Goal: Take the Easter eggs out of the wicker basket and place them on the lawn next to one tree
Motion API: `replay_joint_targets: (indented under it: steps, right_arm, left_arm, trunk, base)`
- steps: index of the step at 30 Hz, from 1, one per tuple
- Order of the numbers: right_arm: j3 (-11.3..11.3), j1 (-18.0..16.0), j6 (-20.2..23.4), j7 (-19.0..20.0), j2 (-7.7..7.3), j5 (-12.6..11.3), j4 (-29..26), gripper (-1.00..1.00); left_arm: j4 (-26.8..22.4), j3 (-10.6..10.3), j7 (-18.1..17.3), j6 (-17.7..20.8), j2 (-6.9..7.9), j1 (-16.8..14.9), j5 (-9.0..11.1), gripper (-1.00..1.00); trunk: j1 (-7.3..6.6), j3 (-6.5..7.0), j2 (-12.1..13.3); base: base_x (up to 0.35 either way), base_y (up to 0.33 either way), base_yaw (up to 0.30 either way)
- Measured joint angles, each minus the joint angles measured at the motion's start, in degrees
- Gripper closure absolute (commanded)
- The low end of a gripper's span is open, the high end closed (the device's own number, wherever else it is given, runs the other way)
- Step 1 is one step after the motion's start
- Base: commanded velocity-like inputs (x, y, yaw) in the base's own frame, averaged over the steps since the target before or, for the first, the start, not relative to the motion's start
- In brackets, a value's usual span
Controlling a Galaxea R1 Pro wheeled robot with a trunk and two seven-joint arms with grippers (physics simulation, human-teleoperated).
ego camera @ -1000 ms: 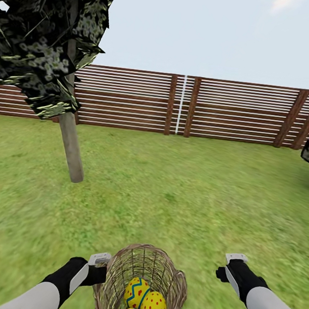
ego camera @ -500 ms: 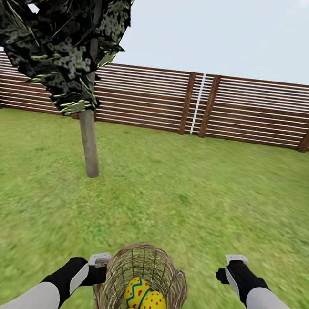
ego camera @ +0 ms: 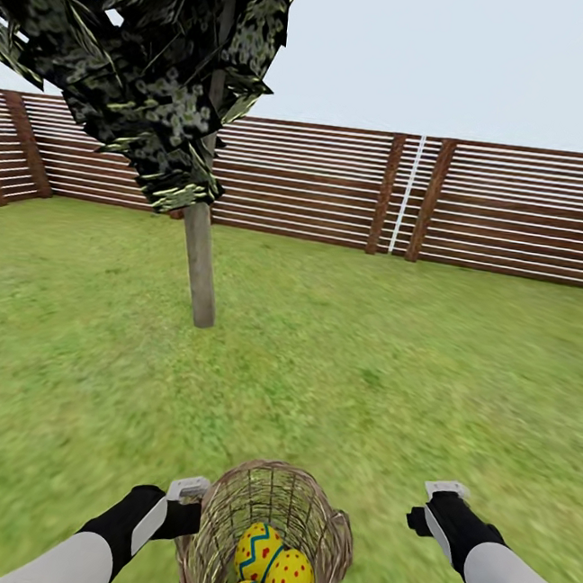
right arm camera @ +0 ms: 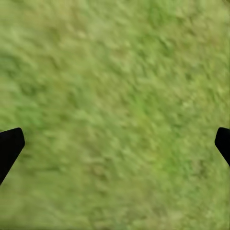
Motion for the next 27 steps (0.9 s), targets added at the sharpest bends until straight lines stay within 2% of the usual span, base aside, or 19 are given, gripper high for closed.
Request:
replay_joint_targets:
  steps: [16, 27]
  right_arm:
    - [-0.06, -0.01, -0.03, -0.08, 0.07, 0.05, -0.05, -1.00]
    - [0.01, 0.00, 0.04, -0.73, 0.09, 0.15, -0.08, -1.00]
  left_arm:
    - [0.03, 0.00, 0.00, 0.00, 0.00, 0.00, -0.01, 1.00]
    - [0.01, 0.01, 0.00, 0.01, 0.00, 0.00, 0.01, 1.00]
  trunk:
    - [0.00, -1.11, 0.00]
    - [0.00, -1.14, 0.00]
  base:
    - [0.000, 0.000, 0.209]
    - [0.000, 0.000, 0.261]
